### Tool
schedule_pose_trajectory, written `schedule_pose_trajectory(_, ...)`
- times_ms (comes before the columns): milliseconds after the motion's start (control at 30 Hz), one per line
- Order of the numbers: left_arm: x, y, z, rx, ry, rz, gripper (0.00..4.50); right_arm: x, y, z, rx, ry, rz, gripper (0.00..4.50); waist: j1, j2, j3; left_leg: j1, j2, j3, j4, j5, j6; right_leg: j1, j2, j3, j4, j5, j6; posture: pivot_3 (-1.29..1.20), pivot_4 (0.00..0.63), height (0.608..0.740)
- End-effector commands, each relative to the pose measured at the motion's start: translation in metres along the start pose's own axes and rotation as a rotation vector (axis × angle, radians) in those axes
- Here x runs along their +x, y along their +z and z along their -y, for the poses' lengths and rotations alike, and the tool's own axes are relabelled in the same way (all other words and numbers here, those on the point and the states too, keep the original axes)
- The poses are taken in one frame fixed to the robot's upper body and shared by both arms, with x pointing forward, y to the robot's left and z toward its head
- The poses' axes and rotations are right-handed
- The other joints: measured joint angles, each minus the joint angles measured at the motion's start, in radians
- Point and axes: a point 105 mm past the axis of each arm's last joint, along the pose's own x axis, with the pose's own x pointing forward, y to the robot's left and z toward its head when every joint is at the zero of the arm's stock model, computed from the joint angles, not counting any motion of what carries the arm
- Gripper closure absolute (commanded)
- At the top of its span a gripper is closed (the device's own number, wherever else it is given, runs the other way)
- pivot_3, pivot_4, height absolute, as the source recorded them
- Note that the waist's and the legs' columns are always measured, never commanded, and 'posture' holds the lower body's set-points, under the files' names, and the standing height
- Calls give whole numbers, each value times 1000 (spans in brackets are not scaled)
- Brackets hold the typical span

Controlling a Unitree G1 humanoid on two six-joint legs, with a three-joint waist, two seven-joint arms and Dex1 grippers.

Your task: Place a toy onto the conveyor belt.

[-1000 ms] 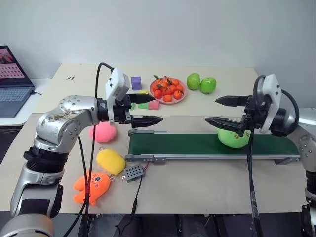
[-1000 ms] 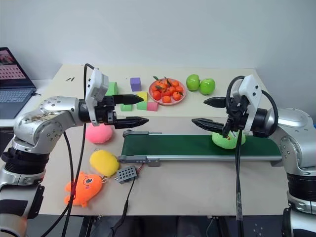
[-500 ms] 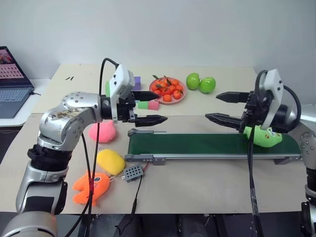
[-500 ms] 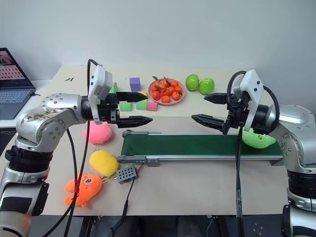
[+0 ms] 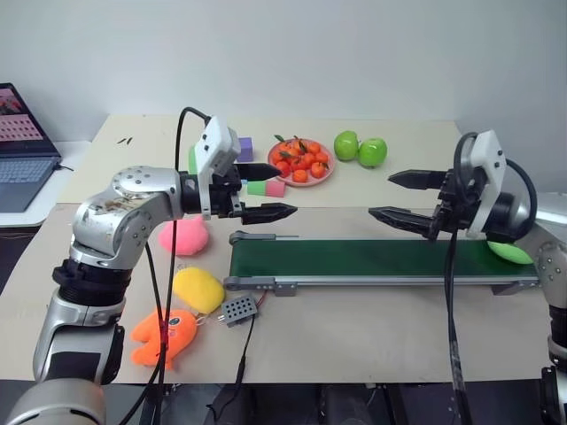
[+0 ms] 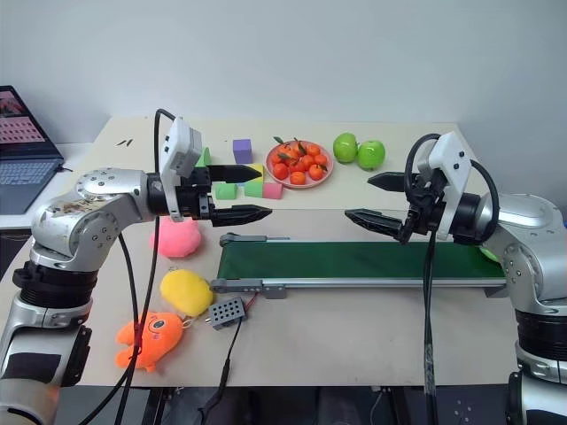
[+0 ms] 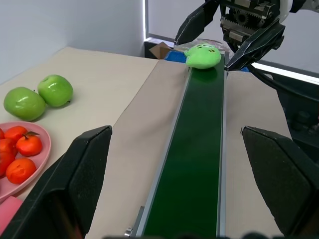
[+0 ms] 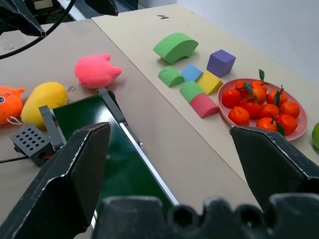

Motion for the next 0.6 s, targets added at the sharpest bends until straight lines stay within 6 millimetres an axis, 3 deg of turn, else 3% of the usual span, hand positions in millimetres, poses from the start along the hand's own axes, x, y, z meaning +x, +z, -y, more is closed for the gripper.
schedule_pose_trajectory(33,-5,16,-4,23,26,37,91,-4,15,2,-59,-13,38,0,0,0,0,0,0,0,0,0,0,0,0,0,0,0,0,0,150,738)
schedule_pose_trajectory(367,-11,23,-12,12,78,55,91,0,13,4,-59,-12,48,0,0,0,0,0,0,0,0,0,0,0,0,0,0,0,0,0,150,738)
schedule_pose_trajectory(600,-13,17,-11,7,82,29,91,3,11,4,-54,-6,53,0,0,0,0,0,0,0,0,0,0,0,0,0,0,0,0,0,150,738)
